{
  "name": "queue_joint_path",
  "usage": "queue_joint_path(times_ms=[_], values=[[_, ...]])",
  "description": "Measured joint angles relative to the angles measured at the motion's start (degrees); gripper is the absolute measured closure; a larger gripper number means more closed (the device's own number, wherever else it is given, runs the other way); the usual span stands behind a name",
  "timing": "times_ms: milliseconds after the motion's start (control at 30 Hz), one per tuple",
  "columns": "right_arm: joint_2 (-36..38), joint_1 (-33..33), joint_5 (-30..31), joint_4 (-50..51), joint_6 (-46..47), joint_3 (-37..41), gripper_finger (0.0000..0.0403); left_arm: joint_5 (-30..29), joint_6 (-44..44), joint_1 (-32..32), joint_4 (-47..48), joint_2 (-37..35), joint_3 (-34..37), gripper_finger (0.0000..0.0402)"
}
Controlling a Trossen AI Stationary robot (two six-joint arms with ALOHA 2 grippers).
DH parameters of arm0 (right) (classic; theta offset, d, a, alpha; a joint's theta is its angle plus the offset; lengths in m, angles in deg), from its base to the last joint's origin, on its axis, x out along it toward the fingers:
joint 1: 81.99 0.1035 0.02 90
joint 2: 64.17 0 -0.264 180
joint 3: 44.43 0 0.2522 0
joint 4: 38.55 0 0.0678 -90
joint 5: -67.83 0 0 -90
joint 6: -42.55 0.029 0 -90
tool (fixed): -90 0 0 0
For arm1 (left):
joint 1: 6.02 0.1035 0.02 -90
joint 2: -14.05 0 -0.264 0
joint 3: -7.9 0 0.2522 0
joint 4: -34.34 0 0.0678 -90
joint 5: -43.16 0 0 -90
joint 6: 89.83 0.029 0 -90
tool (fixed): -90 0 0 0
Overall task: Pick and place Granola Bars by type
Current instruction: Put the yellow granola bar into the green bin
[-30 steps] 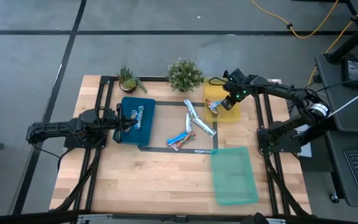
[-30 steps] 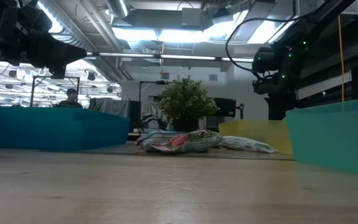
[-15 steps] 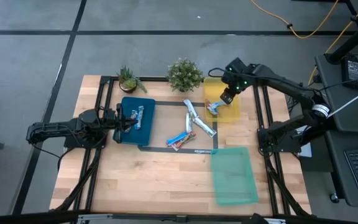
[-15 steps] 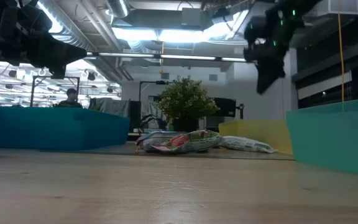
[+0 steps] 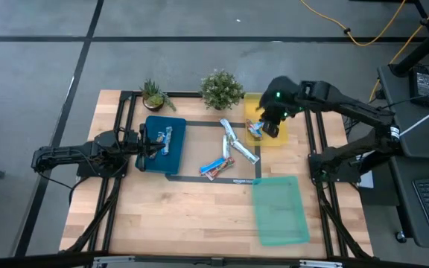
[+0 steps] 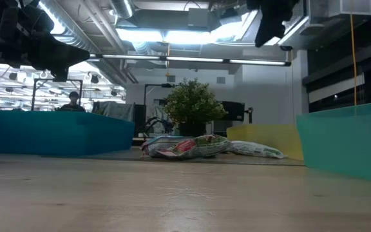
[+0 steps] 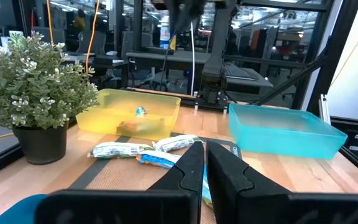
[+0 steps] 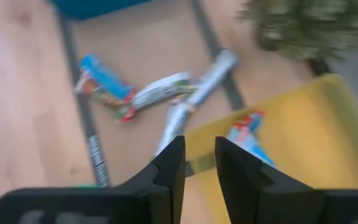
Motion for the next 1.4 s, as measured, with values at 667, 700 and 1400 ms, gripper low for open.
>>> queue_joint_path(times_ms=[667,700,1400], values=[[-2.12,18.42,-0.08,-13.8,14.24,11.17,0.0313,-0.02,0.0,0.01,0.0,-0.01,-0.01,0.039],[-2.62,18.63,-0.11,-14.04,14.39,11.17,0.0312,0.01,0.0,0.02,0.0,-0.01,-0.01,0.039],[-15.44,18.97,-0.13,-13.97,24.33,11.23,0.0185,0.0,0.0,0.0,0.0,-0.02,0.0,0.0393]])
